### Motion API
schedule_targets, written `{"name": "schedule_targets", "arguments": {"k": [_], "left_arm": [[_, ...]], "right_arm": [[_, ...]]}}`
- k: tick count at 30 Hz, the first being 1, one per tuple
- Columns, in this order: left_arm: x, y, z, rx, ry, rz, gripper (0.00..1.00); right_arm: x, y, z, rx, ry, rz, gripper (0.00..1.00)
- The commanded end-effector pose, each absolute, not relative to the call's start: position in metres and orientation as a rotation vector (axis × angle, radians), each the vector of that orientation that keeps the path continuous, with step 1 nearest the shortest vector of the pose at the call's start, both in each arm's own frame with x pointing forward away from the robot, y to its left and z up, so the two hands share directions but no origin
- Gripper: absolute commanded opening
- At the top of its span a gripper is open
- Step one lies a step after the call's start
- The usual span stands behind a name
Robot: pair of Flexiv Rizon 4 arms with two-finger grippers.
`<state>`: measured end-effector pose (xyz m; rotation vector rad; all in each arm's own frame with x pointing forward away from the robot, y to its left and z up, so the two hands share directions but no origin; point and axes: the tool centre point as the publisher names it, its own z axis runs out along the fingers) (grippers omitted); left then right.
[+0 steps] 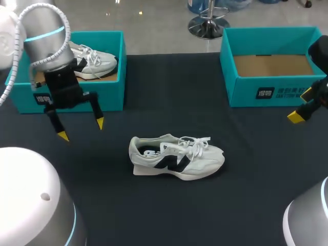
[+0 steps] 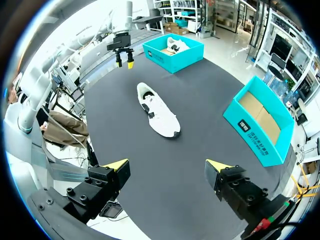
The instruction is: Take the shoe out of the shoebox, open the shoe tongue, remove and reinsert the insole, then place the shoe into the shoebox
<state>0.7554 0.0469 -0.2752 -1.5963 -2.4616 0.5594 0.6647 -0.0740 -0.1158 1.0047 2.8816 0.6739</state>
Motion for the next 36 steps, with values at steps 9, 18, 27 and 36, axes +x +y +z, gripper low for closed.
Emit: {"name": "schedule_targets", "arguments": {"k": [9, 18, 27, 36], "left_arm": [[0.751, 0.08, -0.298, -0.31, -3.122, 1.282, 1.0], [0.757, 0.086, -0.308, -0.051, -3.087, 1.442, 1.0], [0.76, 0.083, -0.31, -0.052, -2.992, 1.461, 1.0], [0.76, 0.083, -0.31, -0.052, -2.992, 1.461, 1.0]], "right_arm": [[0.668, -0.073, -0.116, 1.006, 2.887, 0.669, 1.0], [0.668, -0.073, -0.116, 1.006, 2.887, 0.669, 1.0], [0.668, -0.073, -0.116, 1.006, 2.887, 0.669, 1.0], [0.668, -0.073, -0.116, 1.006, 2.887, 0.669, 1.0]]}}
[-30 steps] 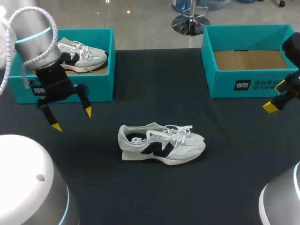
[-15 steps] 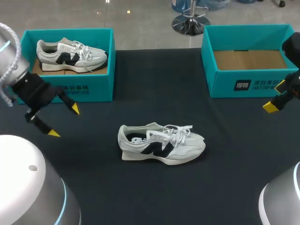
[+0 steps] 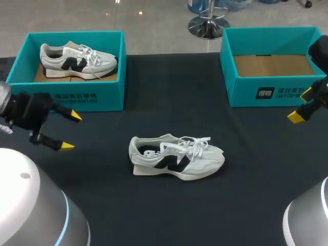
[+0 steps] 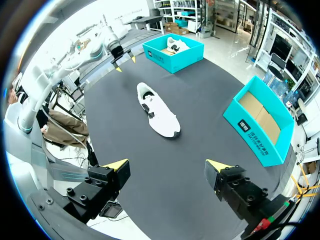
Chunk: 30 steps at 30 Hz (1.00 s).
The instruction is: Take the shoe out of the shoebox, open the shoe tongue, remove and reinsert the insole, then place the shoe into the shoebox
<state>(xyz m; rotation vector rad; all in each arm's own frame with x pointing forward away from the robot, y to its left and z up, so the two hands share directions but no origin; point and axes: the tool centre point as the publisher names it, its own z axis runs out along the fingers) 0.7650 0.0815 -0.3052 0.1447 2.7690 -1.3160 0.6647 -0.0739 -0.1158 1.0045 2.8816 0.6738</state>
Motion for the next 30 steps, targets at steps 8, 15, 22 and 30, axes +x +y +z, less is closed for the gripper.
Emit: {"name": "schedule_targets", "arguments": {"k": [8, 15, 22, 30], "left_arm": [[0.753, 0.089, -0.326, -0.058, 2.553, -1.498, 1.0], [0.743, 0.085, -0.339, 0.019, 2.506, -1.611, 1.0], [0.746, 0.081, -0.336, 0.043, 2.493, -1.645, 1.0], [0.747, 0.064, -0.354, 0.101, 2.506, -1.658, 1.0]], "right_arm": [[0.668, -0.073, -0.116, 1.006, 2.887, 0.669, 1.0], [0.668, -0.073, -0.116, 1.006, 2.887, 0.669, 1.0], [0.668, -0.073, -0.116, 1.006, 2.887, 0.669, 1.0], [0.668, -0.073, -0.116, 1.006, 2.887, 0.669, 1.0]]}}
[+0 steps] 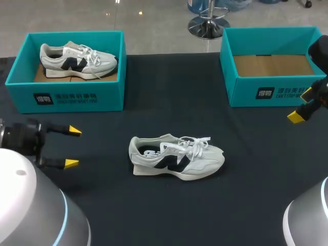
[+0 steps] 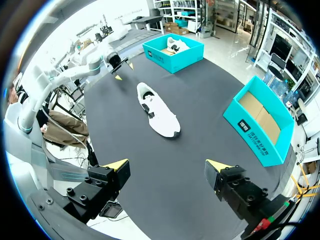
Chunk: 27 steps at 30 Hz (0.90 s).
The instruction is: Take the shoe out of the shoebox, open the shoe tongue, remove and reinsert the insole, then place the shoe into the shoebox
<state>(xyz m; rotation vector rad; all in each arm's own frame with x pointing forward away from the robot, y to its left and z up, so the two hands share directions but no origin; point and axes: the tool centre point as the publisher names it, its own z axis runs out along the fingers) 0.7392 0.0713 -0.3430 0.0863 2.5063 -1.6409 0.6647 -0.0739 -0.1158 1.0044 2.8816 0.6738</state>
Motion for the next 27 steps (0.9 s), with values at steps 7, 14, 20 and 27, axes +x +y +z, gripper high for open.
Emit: {"name": "schedule_targets", "arguments": {"k": [7, 14, 20, 27], "left_arm": [[0.752, 0.049, -0.377, 0.13, 2.477, -1.714, 1.0], [0.752, 0.015, -0.392, 0.137, 2.499, -1.755, 1.0], [0.756, -0.012, -0.396, 0.129, 2.503, -1.793, 1.0], [0.746, -0.031, -0.4, 0.14, 2.496, -1.804, 1.0]], "right_arm": [[0.668, -0.073, -0.116, 1.006, 2.887, 0.669, 1.0], [0.668, -0.073, -0.116, 1.006, 2.887, 0.669, 1.0], [0.668, -0.073, -0.116, 1.006, 2.887, 0.669, 1.0], [0.668, -0.073, -0.116, 1.006, 2.887, 0.669, 1.0]]}}
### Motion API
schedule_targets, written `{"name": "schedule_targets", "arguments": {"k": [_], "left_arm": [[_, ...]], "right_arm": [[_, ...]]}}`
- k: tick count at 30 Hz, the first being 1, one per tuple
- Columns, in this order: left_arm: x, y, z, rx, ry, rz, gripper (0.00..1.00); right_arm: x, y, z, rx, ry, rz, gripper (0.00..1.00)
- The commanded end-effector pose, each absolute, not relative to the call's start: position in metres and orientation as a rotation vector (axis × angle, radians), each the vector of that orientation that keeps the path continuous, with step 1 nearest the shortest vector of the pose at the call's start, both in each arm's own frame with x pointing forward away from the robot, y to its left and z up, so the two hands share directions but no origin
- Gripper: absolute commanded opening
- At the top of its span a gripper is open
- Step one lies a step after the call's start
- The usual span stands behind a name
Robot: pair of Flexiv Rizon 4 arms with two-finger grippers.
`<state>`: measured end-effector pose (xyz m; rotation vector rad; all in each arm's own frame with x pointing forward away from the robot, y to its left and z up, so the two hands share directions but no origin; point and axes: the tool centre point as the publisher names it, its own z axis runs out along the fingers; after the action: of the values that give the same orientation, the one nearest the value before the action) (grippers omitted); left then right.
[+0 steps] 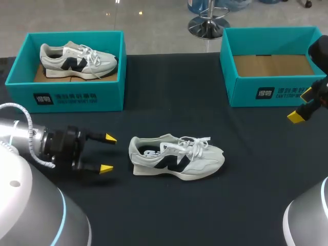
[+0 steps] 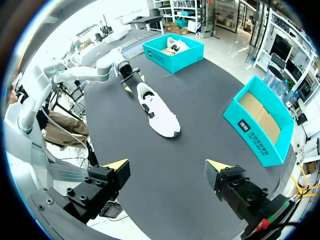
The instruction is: Take the shoe out of the shoebox, open the shoe tongue, remove and reinsert the insole, then place the shoe into the shoebox
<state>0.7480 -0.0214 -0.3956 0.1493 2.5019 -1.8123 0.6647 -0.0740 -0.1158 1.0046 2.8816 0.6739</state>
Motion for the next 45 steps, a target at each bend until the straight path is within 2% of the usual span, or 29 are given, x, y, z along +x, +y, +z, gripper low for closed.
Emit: {"name": "schedule_targets", "arguments": {"k": [1, 45], "left_arm": [[0.746, -0.033, -0.402, 0.134, 2.496, -1.797, 1.0], [0.757, -0.083, -0.434, 0.061, 2.539, -1.773, 1.0]], "right_arm": [[0.668, -0.073, -0.116, 1.006, 2.887, 0.669, 1.0], [0.668, -0.073, -0.116, 1.006, 2.887, 0.669, 1.0]]}}
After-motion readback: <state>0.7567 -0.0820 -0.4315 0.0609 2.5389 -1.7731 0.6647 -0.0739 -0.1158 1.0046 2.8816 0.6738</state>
